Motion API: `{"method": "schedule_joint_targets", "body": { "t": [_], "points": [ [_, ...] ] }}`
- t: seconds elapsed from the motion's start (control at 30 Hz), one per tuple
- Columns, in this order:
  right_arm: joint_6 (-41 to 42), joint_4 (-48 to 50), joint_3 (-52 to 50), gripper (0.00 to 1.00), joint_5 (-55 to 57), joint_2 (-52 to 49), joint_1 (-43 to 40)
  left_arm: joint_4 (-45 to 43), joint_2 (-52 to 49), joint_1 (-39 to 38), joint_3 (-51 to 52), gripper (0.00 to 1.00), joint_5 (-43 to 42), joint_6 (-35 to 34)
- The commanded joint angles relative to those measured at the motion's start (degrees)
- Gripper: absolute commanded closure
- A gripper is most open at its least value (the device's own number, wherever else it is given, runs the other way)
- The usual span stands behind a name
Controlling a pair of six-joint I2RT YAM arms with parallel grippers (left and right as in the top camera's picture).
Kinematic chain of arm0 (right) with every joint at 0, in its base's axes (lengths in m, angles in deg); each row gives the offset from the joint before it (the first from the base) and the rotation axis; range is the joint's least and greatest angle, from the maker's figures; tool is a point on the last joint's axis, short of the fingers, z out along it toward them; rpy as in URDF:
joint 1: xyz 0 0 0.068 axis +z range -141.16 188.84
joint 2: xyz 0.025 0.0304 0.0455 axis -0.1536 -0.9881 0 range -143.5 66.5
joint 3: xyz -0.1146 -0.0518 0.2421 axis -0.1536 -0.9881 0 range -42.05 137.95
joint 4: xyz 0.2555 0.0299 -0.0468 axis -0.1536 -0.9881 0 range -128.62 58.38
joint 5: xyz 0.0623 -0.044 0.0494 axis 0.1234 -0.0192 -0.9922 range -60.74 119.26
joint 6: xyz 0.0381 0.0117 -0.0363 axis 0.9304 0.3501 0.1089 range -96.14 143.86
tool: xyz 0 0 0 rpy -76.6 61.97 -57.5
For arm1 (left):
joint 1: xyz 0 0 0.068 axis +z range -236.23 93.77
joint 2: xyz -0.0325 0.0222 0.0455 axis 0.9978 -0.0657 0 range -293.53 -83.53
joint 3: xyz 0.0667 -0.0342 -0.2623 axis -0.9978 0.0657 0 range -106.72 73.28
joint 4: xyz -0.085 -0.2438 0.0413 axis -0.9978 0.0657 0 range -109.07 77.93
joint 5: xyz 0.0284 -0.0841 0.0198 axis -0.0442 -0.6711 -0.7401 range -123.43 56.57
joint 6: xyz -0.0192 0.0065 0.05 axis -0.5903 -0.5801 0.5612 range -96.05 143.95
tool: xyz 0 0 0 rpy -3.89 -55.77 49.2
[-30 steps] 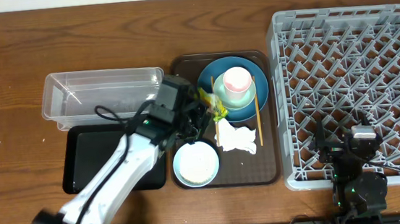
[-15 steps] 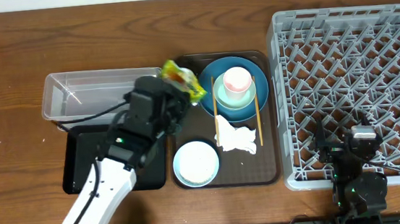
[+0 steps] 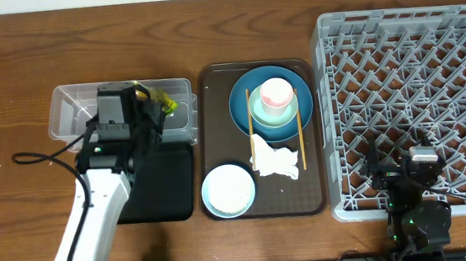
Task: Sort waste into correct bins and load items into the dishwasher rack
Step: 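Lift the wrapper and drop it into the clear plastic bin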
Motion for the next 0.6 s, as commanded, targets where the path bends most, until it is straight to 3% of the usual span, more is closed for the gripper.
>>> {"method": "schedule_joint_targets", "body": {
  "t": [0.0,0.27,0.47,0.57],
  "points": [
    [0.55,-0.07,-0.24,0.01,-0.02,0.0,0.63,0.52,-2.6,1.84,0.11,0.89,0.83,1.42],
    [0.55,-0.07,-0.24,0.01,-0.02,0.0,0.63,-0.35,-7.85,4.0,0.11,0.88,2.86,1.38],
    [0.55,-0.07,-0.24,0.01,-0.02,0.0,0.63,-2.21,-7.65,4.0,0.09,0.48,2.82,1.42],
    [0.55,-0.04,-0.24,0.01,-0.02,0.0,0.63,-3.58,-6.67,4.0,-0.02,0.44,2.45,2.78]
  ]
}}
